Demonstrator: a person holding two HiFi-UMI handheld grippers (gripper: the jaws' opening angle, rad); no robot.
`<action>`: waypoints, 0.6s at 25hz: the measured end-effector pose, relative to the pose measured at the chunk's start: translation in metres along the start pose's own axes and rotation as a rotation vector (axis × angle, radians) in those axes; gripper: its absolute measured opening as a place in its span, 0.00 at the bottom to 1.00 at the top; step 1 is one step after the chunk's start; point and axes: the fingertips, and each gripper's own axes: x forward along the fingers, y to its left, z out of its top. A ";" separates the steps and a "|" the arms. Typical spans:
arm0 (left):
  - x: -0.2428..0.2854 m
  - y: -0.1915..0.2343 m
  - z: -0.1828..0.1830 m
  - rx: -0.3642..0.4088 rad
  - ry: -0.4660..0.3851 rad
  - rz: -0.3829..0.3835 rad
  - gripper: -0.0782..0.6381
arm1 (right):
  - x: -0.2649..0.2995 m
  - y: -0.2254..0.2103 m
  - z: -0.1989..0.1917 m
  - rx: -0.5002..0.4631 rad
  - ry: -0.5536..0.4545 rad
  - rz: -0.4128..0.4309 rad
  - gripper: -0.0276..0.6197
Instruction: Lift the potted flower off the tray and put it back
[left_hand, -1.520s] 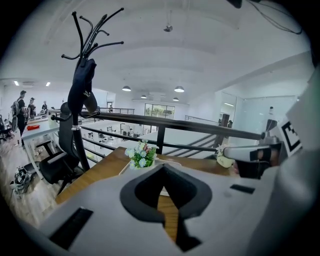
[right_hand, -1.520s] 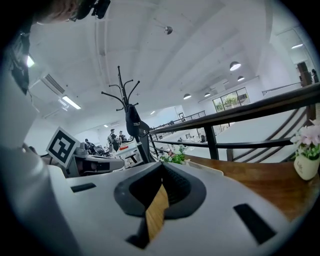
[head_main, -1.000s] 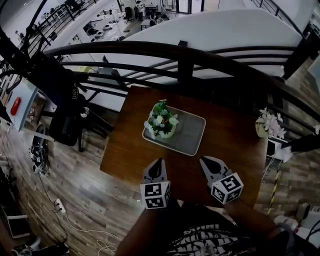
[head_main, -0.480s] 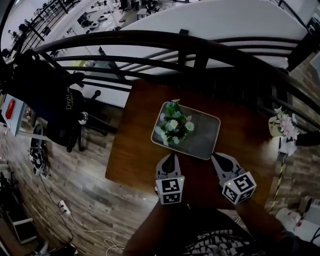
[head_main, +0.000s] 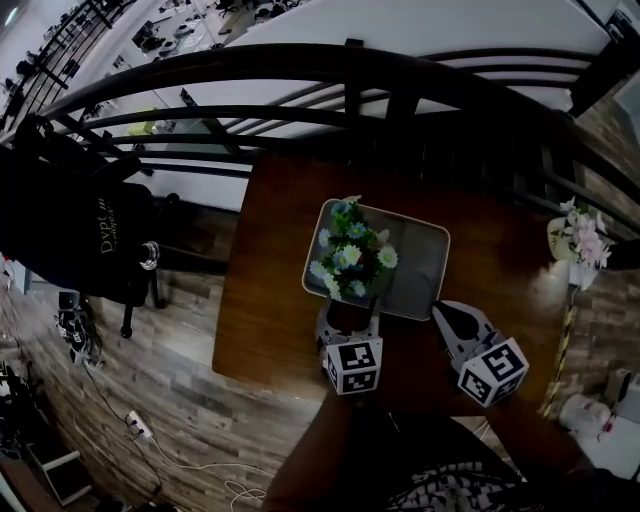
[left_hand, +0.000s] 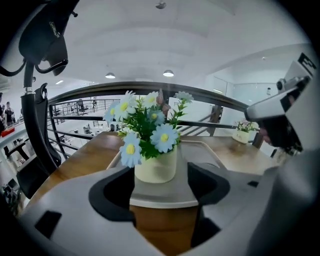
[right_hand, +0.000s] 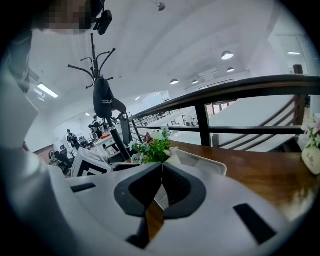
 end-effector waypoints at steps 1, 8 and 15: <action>0.004 0.002 0.001 0.004 -0.002 0.001 0.57 | 0.000 -0.001 0.000 0.005 0.003 -0.006 0.04; 0.033 0.004 0.016 0.048 0.002 -0.026 0.73 | -0.006 -0.010 -0.012 0.027 0.028 -0.022 0.04; 0.059 0.011 0.017 0.082 0.035 0.011 0.74 | -0.015 -0.011 -0.018 0.046 0.051 -0.033 0.04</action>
